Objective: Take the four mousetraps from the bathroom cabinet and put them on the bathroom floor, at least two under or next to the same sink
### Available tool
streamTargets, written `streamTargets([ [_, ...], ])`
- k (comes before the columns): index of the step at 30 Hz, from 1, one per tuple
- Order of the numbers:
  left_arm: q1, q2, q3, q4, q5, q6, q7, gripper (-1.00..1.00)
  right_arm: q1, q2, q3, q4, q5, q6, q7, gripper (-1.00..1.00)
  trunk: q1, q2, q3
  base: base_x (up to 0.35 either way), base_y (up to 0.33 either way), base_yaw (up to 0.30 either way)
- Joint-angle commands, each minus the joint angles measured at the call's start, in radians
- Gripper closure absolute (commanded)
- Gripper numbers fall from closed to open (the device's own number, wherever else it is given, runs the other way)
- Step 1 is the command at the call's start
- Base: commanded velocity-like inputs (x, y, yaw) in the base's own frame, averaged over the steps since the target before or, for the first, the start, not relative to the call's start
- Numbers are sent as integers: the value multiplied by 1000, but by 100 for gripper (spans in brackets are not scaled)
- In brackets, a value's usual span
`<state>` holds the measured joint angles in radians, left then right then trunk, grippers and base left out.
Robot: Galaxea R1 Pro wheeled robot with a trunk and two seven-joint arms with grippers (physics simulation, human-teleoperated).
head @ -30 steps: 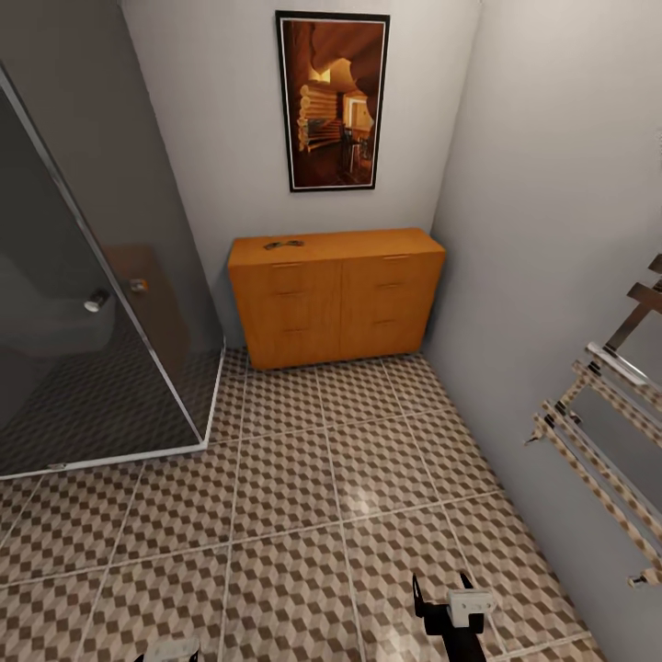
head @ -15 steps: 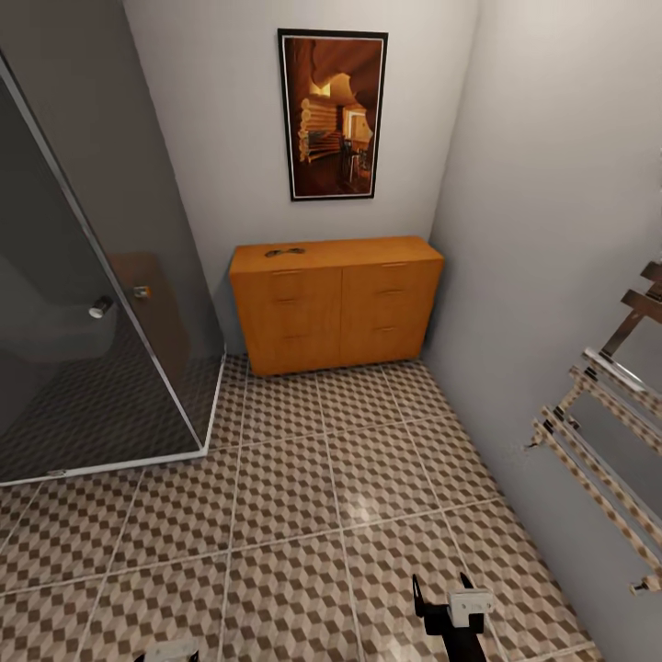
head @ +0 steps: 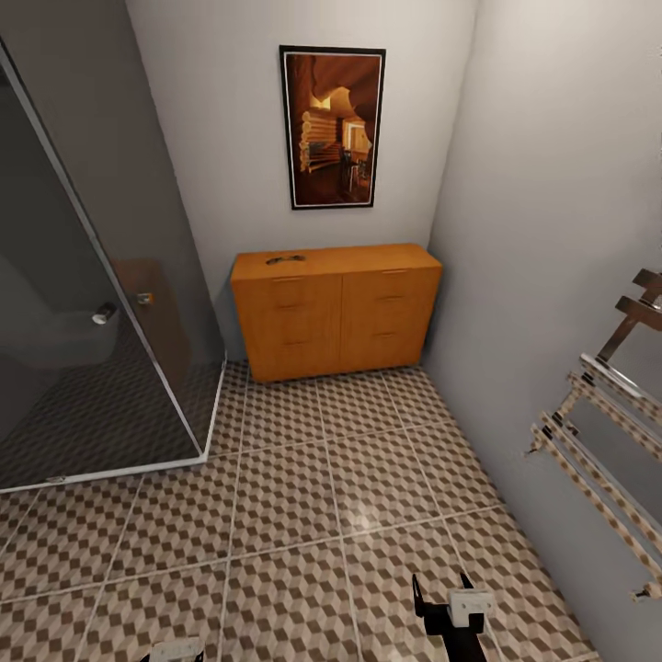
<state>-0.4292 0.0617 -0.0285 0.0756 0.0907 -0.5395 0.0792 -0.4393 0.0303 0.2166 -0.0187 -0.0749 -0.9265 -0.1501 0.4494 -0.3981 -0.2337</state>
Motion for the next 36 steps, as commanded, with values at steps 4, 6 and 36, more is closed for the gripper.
streamTargets([
  [4, -2, 0, -4, 4, 9, -7, -2, -100, -1, -1, 9, 1, -8, -3, -3, -100, 1, -2, 5, 0, 0, 0],
  [6, -2, 0, -4, 4, 9, -7, -2, -100, -1, -1, 9, 0, -7, -2, -3, -100, 1, -2, 8, 0, 0, 0],
  [36, -2, 0, -4, 4, 9, -7, -3, -100, -1, -3, 9, 1, -6, -2, -3, -100, 1, -2, 13, 0, 0, 0],
])
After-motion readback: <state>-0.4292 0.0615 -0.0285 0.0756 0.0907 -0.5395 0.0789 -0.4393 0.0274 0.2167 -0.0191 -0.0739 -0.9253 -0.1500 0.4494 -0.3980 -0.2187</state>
